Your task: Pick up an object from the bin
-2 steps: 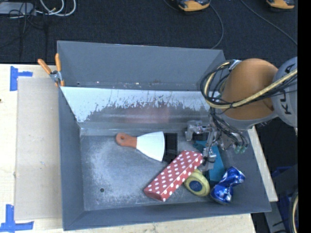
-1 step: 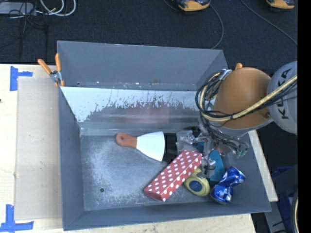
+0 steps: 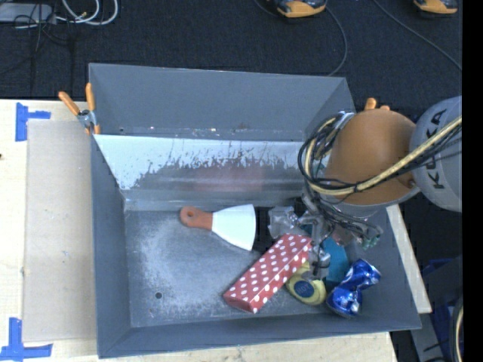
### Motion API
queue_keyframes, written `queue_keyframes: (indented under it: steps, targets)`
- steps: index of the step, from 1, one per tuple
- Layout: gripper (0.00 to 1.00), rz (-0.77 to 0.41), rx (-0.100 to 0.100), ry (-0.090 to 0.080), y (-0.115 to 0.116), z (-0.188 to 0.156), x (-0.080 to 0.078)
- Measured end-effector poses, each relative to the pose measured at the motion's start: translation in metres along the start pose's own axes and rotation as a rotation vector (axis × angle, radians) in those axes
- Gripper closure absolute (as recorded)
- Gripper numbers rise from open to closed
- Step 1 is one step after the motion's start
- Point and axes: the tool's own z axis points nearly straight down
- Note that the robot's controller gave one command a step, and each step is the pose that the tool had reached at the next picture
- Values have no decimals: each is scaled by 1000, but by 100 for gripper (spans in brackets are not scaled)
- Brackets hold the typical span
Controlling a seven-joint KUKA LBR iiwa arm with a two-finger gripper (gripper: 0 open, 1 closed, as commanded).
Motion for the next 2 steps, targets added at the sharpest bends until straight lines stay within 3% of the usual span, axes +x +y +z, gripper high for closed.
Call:
queue_keyframes:
  steps: [1, 2]
  targets:
    - [0, -283, 1, -1, 12, 58, -4]
    - [100, -507, 3, -4, 23, 85, -3]
